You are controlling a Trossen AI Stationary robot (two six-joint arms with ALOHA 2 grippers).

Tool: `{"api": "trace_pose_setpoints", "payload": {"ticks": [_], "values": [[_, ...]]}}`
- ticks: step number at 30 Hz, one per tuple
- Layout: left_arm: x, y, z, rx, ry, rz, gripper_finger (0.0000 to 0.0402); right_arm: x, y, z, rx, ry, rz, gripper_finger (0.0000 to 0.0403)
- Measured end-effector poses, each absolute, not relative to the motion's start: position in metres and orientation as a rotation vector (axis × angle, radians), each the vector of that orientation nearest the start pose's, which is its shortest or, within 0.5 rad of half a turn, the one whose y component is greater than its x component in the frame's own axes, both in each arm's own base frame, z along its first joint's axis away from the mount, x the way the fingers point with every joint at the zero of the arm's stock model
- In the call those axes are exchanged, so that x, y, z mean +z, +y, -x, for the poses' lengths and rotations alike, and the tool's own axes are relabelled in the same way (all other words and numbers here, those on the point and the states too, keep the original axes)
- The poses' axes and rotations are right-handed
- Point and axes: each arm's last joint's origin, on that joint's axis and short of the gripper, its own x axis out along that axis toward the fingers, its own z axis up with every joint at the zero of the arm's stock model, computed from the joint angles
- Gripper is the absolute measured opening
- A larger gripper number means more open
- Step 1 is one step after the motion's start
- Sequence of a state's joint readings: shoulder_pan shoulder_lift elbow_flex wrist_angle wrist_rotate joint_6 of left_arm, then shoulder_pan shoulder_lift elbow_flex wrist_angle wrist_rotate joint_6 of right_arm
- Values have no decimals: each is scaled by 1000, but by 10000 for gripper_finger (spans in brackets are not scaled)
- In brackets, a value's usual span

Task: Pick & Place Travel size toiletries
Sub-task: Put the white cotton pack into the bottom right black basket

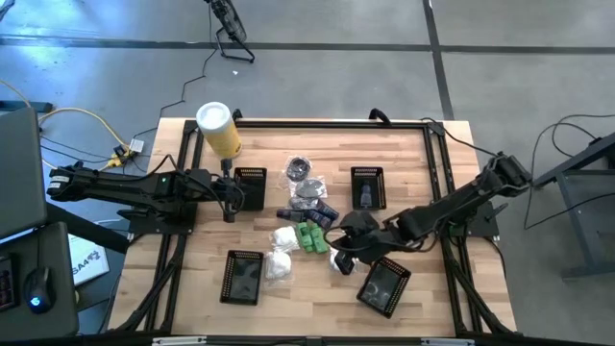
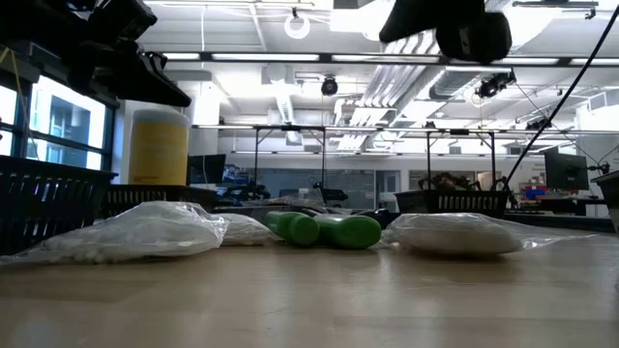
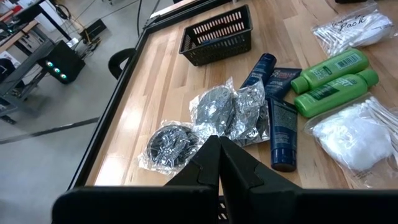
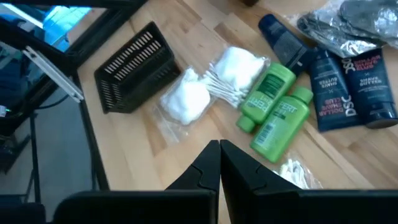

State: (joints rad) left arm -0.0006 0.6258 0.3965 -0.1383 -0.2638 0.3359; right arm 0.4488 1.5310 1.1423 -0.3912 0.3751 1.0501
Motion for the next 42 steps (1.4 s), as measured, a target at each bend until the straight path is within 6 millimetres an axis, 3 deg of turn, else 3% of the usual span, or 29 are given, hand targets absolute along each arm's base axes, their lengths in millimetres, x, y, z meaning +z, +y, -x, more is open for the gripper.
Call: {"api": "trace_pose_setpoints", "payload": {"ticks": [9,22,36,42], "values": [[226,7,-148,197,407,-379,0,269,131,-298,-314,687,-674,3],[227,8,-148,197,406,-379,0,226,134,-311,-281,942,-613,3],[226,7,-148,196,406,-379,0,220,123,-320,-295,942,-611,4],[227,8,-148,197,406,-378,0,219,121,-320,-289,957,-598,53]]}}
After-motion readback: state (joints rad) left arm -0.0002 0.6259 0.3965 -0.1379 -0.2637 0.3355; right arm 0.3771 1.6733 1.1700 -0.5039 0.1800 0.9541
